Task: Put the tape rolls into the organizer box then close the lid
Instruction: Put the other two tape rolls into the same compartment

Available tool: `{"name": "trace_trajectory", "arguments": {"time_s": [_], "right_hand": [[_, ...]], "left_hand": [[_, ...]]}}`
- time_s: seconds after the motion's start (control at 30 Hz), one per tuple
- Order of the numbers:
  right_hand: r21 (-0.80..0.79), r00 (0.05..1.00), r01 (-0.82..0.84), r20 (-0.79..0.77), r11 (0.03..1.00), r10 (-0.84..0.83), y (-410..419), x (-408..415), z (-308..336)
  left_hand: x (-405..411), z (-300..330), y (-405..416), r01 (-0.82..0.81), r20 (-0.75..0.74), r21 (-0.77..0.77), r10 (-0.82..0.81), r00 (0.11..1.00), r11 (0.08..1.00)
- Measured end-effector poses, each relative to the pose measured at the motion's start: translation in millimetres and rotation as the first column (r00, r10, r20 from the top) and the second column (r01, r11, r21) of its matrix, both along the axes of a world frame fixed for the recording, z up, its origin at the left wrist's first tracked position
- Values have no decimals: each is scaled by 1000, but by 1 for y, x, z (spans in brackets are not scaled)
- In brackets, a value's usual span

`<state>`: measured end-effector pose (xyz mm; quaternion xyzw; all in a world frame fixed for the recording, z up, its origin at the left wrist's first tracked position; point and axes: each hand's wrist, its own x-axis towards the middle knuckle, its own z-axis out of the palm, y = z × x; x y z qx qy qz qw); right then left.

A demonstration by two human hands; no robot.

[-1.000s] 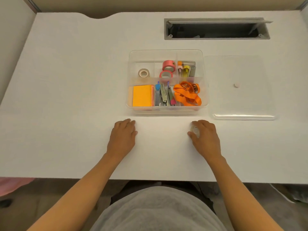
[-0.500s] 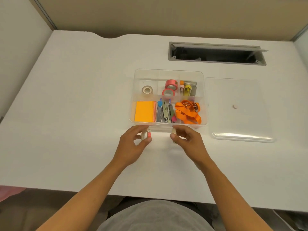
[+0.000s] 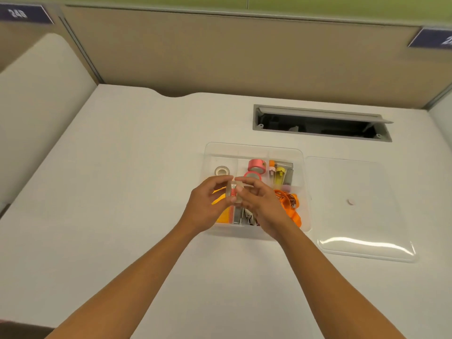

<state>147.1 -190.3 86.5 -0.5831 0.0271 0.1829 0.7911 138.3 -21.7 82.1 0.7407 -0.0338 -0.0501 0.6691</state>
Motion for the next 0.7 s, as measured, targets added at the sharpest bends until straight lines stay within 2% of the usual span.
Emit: {"name": "trace_trajectory", "arguments": {"time_s": [0.2,0.37,0.47,0.53,0.6,0.67,0.7], "right_hand": [[106,994,-72,-78,992,80,3,45,-1],[130,989,-78,-117,988,93,7,76,-9],[104,986,-77,-137,992,91,8,89,-12],[36,990,-78,-114,996,82,10,97,-12],[-98,996,-56,-77,994,49,12,107,-10],[-335,1000,-21,6,942,24,14,118,-6],[-490,996,11,80,872,32,16,124,-4]], "left_hand": [[41,-4,6,-9,1,-16,9,1000,1000],[64,-7,8,-22,1,-26,22,1000,999],[75,-9,12,-3,6,22,2,1000,1000],[81,-11,15,-12,36,111,9,999,994],[87,-12,19,-93,87,192,78,993,977],[93,-16,24,-227,154,282,190,970,932],[95,-20,27,-285,169,328,240,956,901]]}}
